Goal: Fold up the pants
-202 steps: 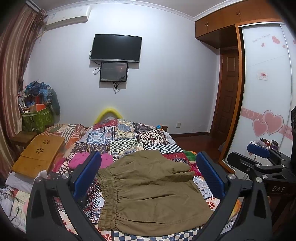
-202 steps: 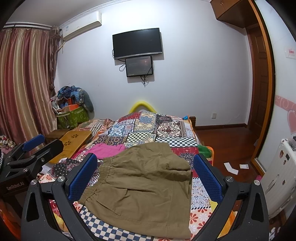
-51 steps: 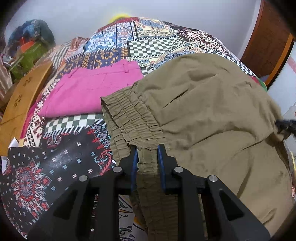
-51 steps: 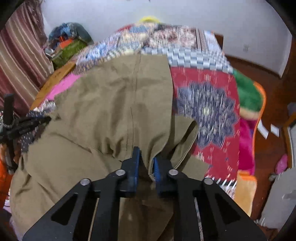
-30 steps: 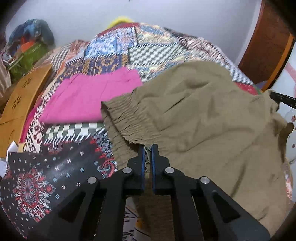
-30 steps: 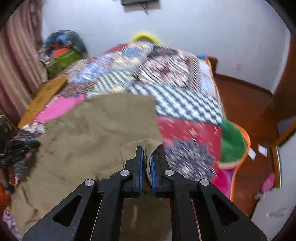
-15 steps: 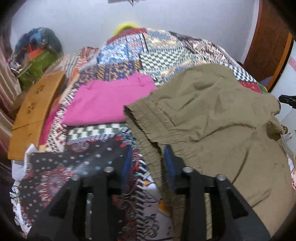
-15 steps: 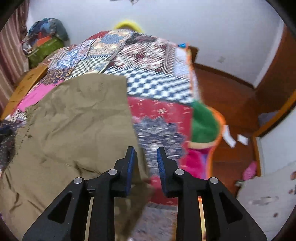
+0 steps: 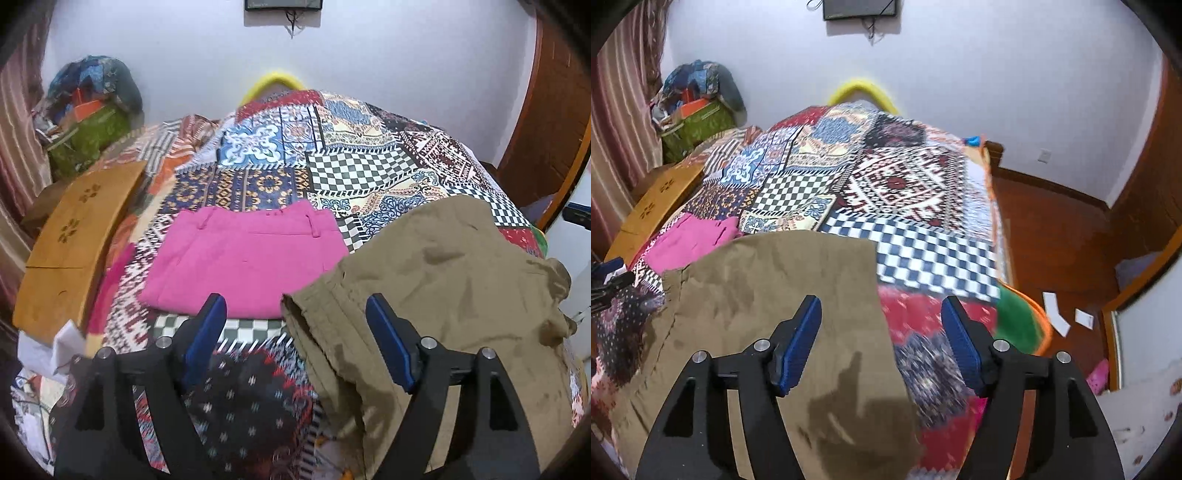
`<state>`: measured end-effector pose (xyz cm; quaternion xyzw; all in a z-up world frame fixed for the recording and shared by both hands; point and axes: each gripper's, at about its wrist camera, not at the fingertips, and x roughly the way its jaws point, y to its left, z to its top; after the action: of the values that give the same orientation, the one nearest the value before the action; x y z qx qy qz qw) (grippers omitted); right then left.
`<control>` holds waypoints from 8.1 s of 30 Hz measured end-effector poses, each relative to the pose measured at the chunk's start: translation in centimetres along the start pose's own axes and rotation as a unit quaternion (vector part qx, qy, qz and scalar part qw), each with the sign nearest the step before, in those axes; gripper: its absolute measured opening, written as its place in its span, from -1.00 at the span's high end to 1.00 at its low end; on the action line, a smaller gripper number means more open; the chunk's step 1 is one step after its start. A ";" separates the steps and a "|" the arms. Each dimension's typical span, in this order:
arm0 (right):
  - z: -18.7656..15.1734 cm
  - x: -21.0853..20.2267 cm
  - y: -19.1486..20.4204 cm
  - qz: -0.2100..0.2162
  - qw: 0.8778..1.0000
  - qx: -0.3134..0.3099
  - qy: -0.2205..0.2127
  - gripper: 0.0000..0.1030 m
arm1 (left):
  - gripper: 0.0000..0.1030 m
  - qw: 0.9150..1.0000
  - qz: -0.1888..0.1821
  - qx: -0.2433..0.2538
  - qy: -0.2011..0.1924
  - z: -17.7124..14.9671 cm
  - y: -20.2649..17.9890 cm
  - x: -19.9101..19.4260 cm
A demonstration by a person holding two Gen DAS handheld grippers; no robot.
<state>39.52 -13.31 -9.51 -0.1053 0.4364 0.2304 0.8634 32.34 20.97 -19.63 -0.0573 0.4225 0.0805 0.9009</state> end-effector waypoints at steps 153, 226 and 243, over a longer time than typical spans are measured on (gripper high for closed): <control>-21.3 -10.1 7.9 0.058 0.997 0.044 0.033 0.31 | 0.47 0.986 -0.114 0.112 0.042 -14.1 -11.1 -13.2; -12.1 3.2 -3.4 0.084 0.987 0.113 0.072 0.62 | 0.10 0.987 -0.126 -0.035 0.092 -7.9 -5.5 0.6; -12.7 -2.7 -8.3 -0.112 0.990 0.074 0.046 0.81 | 0.09 0.989 -0.104 -0.039 0.093 -8.3 -5.0 -0.6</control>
<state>33.22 -26.27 -15.06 -0.0997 0.4771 0.0943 0.8681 26.72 14.62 -24.26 -0.1431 0.4931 -0.0024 0.8581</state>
